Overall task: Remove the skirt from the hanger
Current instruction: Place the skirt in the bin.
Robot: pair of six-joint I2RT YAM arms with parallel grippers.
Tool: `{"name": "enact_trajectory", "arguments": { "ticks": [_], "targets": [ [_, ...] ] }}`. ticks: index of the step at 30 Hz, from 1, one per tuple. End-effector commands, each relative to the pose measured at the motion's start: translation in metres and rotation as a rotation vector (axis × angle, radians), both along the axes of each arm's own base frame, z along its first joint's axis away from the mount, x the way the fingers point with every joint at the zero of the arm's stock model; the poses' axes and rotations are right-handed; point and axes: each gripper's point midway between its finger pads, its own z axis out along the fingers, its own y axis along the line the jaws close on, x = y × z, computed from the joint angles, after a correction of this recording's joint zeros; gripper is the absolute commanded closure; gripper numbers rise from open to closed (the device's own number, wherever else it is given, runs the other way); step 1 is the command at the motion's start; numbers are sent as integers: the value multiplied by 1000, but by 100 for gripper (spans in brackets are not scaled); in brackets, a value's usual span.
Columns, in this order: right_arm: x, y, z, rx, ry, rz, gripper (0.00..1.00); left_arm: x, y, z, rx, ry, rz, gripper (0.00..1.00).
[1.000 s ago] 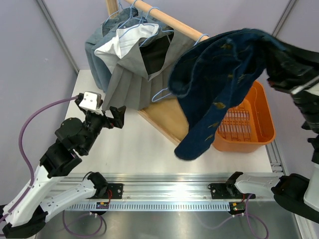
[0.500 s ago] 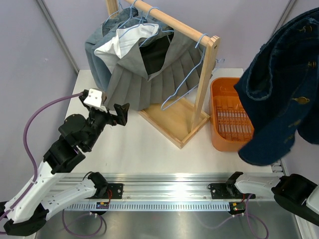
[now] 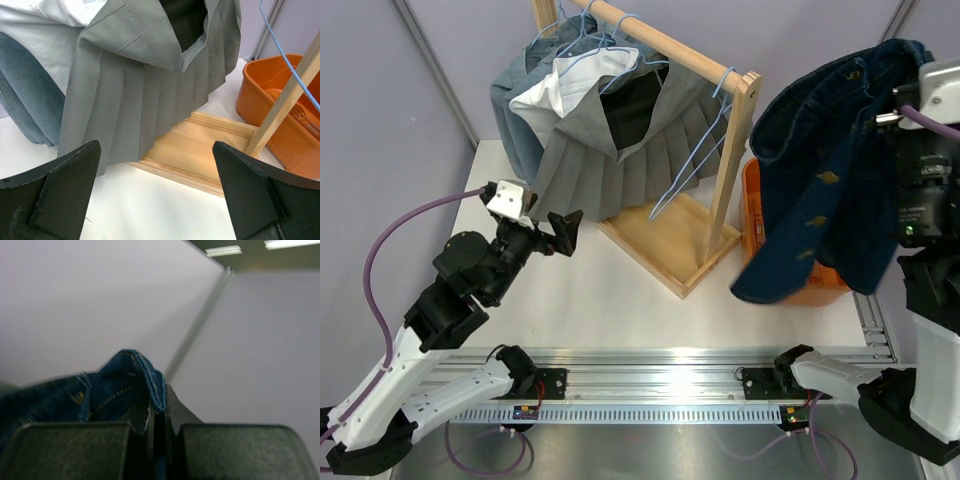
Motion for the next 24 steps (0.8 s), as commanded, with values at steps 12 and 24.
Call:
{"name": "enact_trajectory", "arguments": {
  "ticks": [12, 24],
  "targets": [
    [88, -35, -123, 246, 331, 84, 100, -15, 9, 14, -86, -45, -22, 1],
    [146, -27, -375, 522, 970, 205, 100, -4, 0, 22, -66, -16, -11, 1]
  ]
}}
